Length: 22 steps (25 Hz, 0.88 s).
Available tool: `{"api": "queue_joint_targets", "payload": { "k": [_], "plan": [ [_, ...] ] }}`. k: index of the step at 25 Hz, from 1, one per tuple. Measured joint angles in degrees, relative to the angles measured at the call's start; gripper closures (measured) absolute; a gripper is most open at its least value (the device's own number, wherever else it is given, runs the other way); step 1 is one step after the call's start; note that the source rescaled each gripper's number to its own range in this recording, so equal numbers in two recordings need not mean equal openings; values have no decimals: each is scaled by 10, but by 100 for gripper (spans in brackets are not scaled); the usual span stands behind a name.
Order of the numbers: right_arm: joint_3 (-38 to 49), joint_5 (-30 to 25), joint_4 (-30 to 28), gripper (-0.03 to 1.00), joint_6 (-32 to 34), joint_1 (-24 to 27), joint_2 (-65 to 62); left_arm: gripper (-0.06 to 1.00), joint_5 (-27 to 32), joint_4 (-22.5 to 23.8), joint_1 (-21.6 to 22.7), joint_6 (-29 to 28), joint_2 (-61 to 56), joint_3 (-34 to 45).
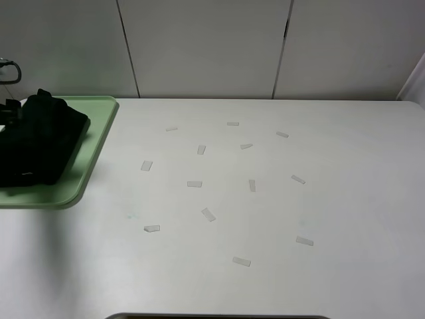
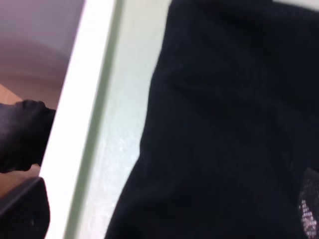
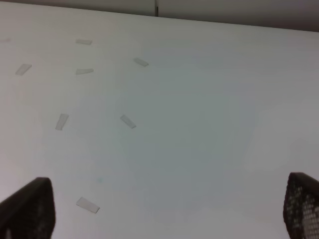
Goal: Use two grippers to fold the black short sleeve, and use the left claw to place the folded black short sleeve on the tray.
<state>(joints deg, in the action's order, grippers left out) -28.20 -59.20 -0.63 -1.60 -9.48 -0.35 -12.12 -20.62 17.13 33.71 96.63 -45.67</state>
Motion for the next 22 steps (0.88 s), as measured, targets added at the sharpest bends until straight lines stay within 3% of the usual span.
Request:
{"api": "queue_joint_targets", "payload": {
  "k": [12,18,22],
  "plan": [
    [0,0,0,-3,0,0,0,-5,19,0,0,-49,-117,0],
    [0,0,0,-3,0,0,0,-5,99,23,-30,-50,-275,0],
    [0,0,0,-3,0,0,0,-5,232,25,-67,-50,-390,0]
  ]
}}
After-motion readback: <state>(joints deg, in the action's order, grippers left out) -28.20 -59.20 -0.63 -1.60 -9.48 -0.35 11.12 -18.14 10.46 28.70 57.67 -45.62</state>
